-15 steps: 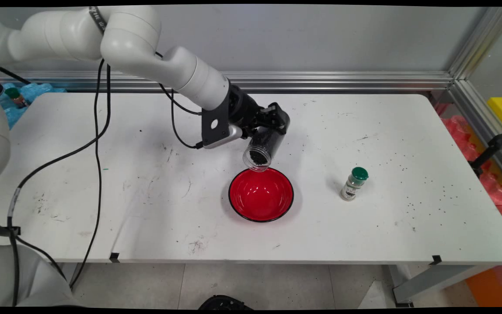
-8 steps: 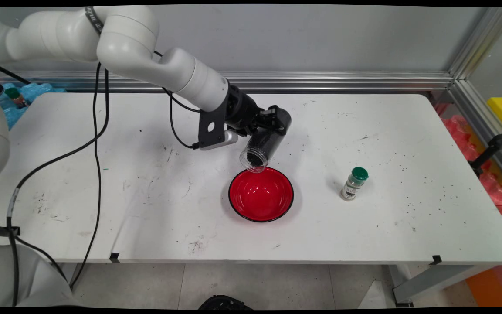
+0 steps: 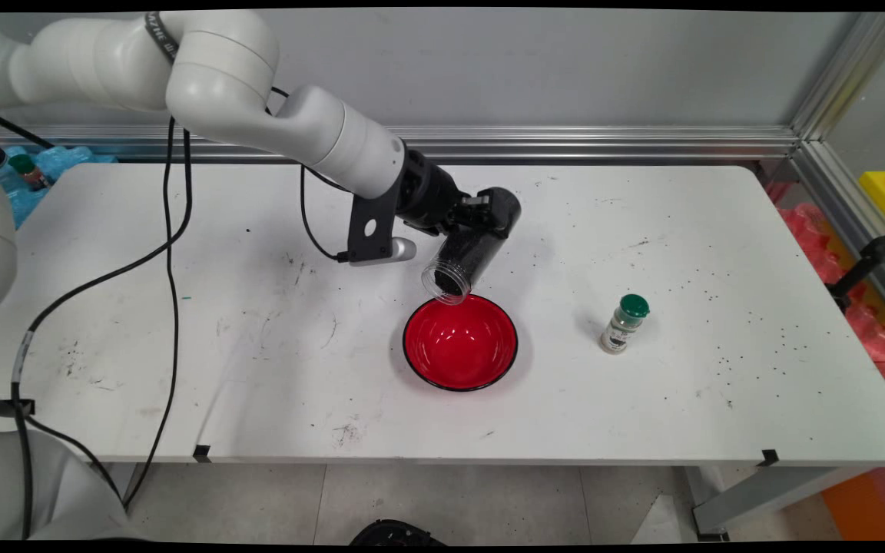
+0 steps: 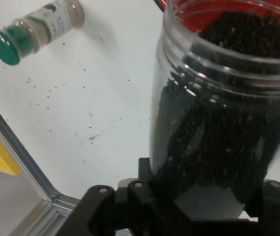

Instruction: Pour the black seasoning powder in the red bowl

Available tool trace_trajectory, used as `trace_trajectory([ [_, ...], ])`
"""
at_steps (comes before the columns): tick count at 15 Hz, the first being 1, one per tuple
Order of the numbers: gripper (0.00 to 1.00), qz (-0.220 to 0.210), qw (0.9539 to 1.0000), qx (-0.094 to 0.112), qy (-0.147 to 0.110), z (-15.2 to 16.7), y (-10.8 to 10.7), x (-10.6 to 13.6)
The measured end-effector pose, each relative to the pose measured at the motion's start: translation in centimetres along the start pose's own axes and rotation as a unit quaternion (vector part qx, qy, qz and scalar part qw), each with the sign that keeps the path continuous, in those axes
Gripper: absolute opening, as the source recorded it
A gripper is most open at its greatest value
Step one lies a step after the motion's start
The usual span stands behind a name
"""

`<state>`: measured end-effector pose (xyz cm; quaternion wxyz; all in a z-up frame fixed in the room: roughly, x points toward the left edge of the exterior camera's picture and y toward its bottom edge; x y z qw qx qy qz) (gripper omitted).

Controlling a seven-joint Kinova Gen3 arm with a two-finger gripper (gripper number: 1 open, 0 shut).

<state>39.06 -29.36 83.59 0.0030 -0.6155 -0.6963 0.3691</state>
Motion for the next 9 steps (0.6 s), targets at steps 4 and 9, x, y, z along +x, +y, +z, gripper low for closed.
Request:
trace_trajectory([
  [4, 0.0, 0.025, 0.9996, 0.003, -0.007, -0.18, -0.41, 0.2],
  [9, 0.0, 0.061, 0.998, 0.006, -0.019, -0.49, -0.97, 0.49],
])
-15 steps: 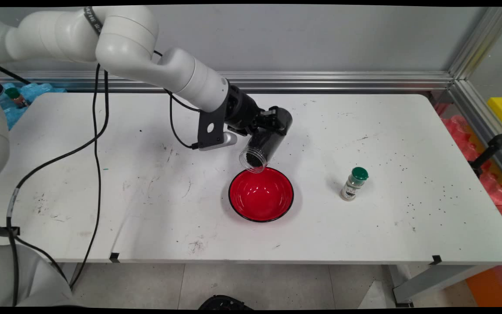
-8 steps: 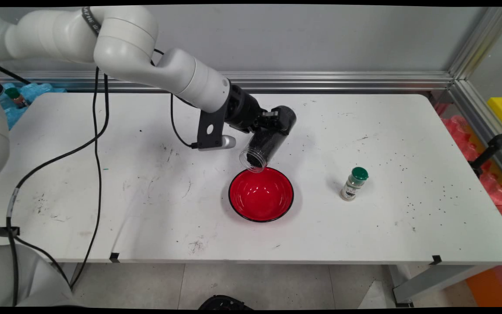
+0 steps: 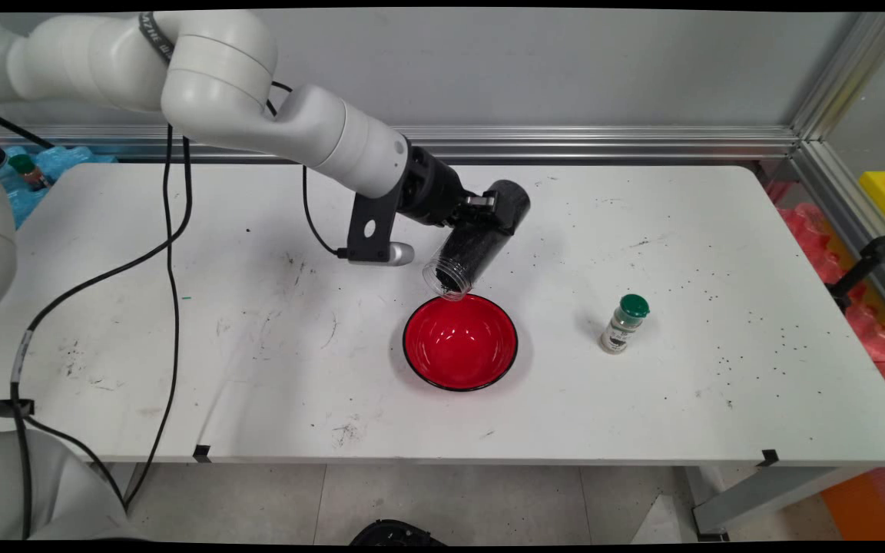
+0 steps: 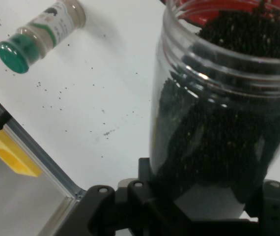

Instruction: Pour the black seasoning powder in the red bowl

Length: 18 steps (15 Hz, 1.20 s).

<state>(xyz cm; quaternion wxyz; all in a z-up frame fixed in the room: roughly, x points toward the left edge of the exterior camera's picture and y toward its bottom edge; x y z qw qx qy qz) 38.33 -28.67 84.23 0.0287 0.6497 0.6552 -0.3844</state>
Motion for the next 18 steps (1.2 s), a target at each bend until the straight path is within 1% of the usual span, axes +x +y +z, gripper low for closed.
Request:
trace_trajectory([
  [10, 0.0, 0.044, 0.9989, 0.006, -0.013, -0.6, -0.8, 0.4],
  [18, 0.0, 0.08, 0.9964, 0.011, -0.024, -0.9, -1.6, 0.6],
])
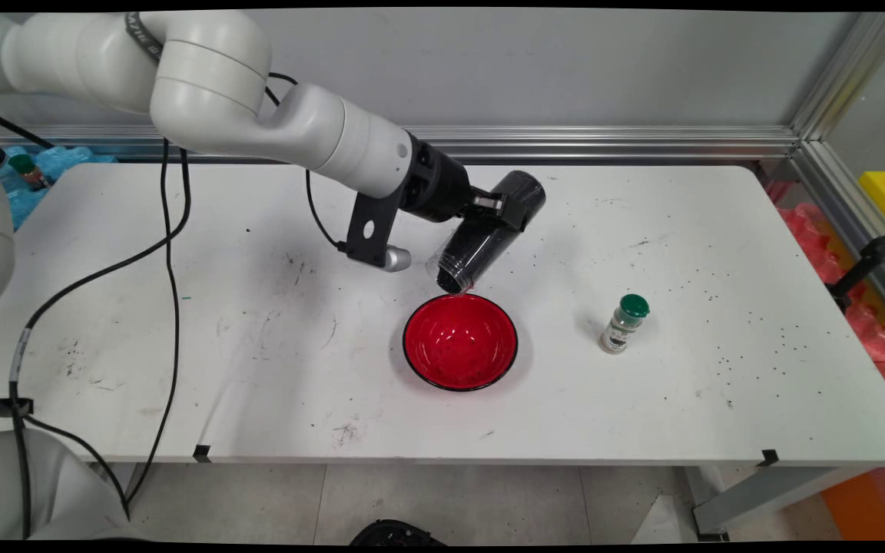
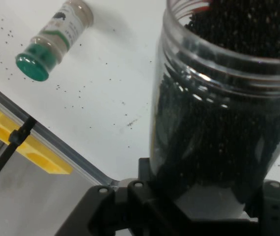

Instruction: Pour the black seasoning powder in the red bowl

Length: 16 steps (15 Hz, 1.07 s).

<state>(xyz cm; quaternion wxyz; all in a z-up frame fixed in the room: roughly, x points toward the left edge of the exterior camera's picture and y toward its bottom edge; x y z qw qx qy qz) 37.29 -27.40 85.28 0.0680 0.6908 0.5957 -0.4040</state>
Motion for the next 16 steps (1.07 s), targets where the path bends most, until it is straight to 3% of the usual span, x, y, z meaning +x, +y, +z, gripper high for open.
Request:
trace_trajectory([
  [16, 0.0, 0.039, 0.9989, 0.01, -0.022, -0.2, -1.4, 0.1],
])
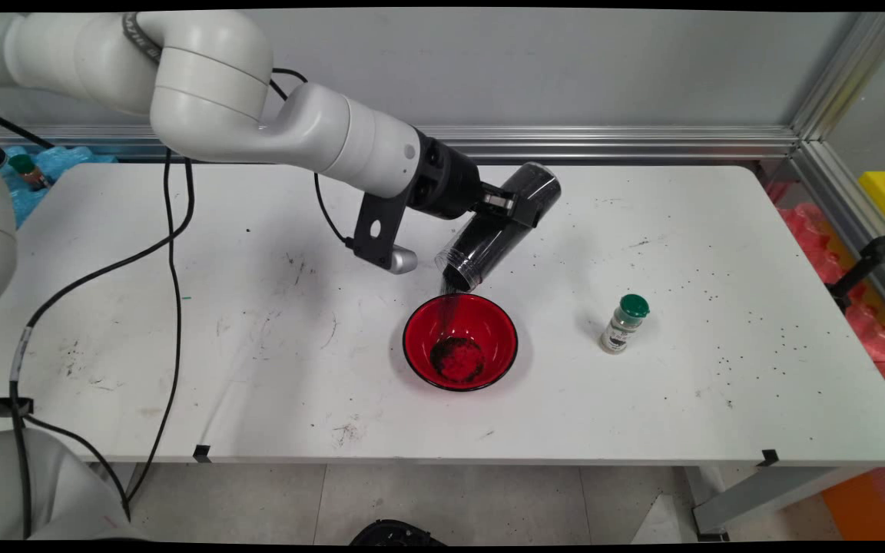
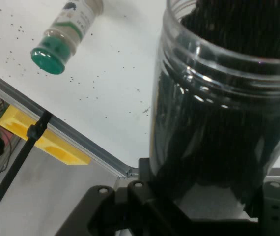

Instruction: Pour the black seasoning powder in the red bowl

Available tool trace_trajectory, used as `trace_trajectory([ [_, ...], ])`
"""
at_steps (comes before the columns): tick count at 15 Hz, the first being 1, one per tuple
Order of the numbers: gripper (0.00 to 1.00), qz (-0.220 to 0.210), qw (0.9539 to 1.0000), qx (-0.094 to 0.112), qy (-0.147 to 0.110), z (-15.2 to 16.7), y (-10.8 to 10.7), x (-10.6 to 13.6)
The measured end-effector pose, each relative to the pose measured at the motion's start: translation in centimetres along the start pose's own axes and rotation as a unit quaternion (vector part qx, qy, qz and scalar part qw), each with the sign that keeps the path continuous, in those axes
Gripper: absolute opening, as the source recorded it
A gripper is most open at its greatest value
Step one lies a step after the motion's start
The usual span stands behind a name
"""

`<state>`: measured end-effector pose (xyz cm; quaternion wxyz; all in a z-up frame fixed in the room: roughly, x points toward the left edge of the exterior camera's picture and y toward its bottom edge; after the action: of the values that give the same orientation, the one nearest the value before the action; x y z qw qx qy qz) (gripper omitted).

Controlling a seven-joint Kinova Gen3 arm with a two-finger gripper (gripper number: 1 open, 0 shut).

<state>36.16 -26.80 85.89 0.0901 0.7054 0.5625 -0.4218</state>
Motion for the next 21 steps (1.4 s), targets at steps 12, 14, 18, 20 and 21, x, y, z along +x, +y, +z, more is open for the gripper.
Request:
trace_trajectory([
  [12, 0.0, 0.008, 0.9999, 0.004, -0.006, 0.3, -0.56, 0.31],
  [14, 0.0, 0.009, 0.9999, 0.004, -0.007, 0.37, -0.63, 0.32],
  [18, 0.0, 0.012, 0.9999, 0.006, -0.009, 0.51, -0.78, 0.33],
  [20, 0.0, 0.012, 0.9999, 0.006, -0.01, 0.57, -0.85, 0.33],
  [21, 0.0, 0.013, 0.9998, 0.006, -0.01, 0.59, -0.88, 0.33],
])
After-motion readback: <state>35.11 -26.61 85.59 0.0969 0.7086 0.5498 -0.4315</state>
